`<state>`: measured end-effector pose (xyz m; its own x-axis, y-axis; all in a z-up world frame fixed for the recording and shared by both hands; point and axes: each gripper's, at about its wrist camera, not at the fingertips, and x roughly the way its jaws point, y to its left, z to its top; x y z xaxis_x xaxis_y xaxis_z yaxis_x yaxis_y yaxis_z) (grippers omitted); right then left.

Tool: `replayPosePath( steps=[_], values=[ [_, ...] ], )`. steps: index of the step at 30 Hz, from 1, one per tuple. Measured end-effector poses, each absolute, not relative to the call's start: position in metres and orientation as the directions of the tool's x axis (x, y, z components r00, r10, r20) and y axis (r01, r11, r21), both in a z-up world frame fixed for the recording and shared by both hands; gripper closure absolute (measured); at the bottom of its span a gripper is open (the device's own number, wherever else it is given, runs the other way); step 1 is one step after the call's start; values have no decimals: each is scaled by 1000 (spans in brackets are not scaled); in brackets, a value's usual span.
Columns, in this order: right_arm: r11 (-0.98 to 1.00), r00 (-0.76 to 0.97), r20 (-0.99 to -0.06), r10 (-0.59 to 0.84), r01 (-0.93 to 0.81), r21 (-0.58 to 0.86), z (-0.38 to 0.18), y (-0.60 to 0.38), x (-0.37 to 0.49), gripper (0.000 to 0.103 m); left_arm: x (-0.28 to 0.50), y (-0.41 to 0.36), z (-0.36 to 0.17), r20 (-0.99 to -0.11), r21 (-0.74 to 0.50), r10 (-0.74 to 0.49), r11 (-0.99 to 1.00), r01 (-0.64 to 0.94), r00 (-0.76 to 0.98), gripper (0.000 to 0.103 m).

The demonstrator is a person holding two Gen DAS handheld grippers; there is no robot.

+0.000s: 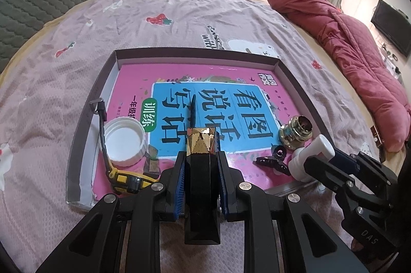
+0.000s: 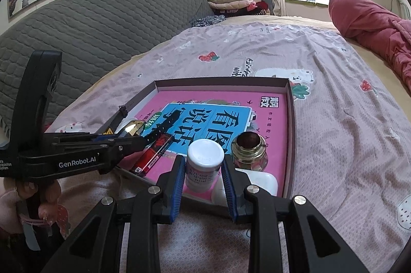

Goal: Organize rigid objects
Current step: 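Carry the lipstick with the left tool while the right tool carries the white jar toward the tray, then lower the lipstick into the tray with the left tool while the right tool sets the jar down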

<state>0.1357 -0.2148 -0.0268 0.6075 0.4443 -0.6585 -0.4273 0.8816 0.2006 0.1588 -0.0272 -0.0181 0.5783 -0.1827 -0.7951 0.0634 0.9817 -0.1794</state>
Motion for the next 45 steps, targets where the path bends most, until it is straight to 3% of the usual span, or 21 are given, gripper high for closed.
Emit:
replayPosePath(
  steps=[34,45],
  values=[
    [867,564,-665,491,-392,308,-40,-222,145,74,162,-38,-33,-814,-157,-165,986,63,557,81],
    [880,578,-674,460,-398,259,-39,-217,142,74,164,-36,-33,-816,-163,-167,985,58,553,81]
  ],
)
